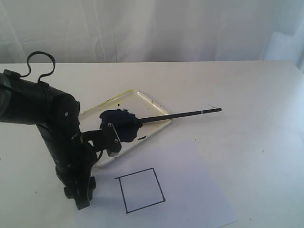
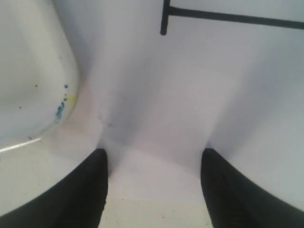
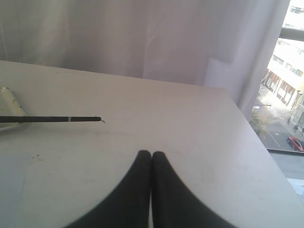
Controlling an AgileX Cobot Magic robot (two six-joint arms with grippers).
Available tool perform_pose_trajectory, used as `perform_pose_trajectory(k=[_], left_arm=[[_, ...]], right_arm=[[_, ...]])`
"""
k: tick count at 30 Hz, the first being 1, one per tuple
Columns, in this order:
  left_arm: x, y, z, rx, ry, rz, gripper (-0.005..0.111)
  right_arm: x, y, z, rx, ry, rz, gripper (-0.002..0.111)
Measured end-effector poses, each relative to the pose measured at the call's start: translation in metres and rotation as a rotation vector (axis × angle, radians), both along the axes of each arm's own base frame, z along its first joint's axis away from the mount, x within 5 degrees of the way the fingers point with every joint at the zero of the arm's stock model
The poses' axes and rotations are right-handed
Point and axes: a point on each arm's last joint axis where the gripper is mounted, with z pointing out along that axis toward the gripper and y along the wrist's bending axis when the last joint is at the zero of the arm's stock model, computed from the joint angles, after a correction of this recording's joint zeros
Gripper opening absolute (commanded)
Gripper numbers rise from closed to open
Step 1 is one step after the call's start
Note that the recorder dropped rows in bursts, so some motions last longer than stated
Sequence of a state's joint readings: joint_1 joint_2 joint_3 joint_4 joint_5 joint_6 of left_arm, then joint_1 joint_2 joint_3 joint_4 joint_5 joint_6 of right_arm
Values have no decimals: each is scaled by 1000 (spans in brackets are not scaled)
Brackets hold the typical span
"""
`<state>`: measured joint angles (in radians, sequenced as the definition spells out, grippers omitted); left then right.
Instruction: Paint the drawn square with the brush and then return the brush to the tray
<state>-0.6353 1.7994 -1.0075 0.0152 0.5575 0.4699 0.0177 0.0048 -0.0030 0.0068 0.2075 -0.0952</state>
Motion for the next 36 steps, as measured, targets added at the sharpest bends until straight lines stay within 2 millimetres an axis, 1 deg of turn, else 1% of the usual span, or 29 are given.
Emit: perform_pose_trajectory(k=[6,10,18,23,25,26,27,28,29,30,31,33,36], left_arm=[[0,0,1,-2,-3,0,62],[0,0,1,-2,-3,0,62],[0,0,1,-3,-2,2,62],[0,0,1,-3,-2,2,62],[0,0,1,-3,-2,2,62],[0,0,1,-3,-2,2,62],[0,0,1,-3,-2,2,62],[0,0,1,-3,-2,2,62],[0,0,1,-3,-2,2,62],[0,0,1,-3,-2,2,62],[0,0,1,-3,-2,2,62],[0,0,1,-3,-2,2,62],[0,0,1,-3,-2,2,62]], right_arm=[[0,0,0,0,0,0,0],[0,0,3,4,-37,-1,0],[1,0,15,113,-160,-6,0],[0,0,25,228,-238,-2,0],[-2,0,35,243,-258,1,0],[-6,0,51,253,-286,5,0],[-8,0,57,258,-292,6,0],[-12,0,75,260,-306,8,0],[-13,0,84,260,-312,9,0],[-11,0,99,260,-292,6,0],[-9,0,104,259,-279,5,0],[7,0,126,257,-192,-6,0],[37,1,147,256,-19,-26,0]])
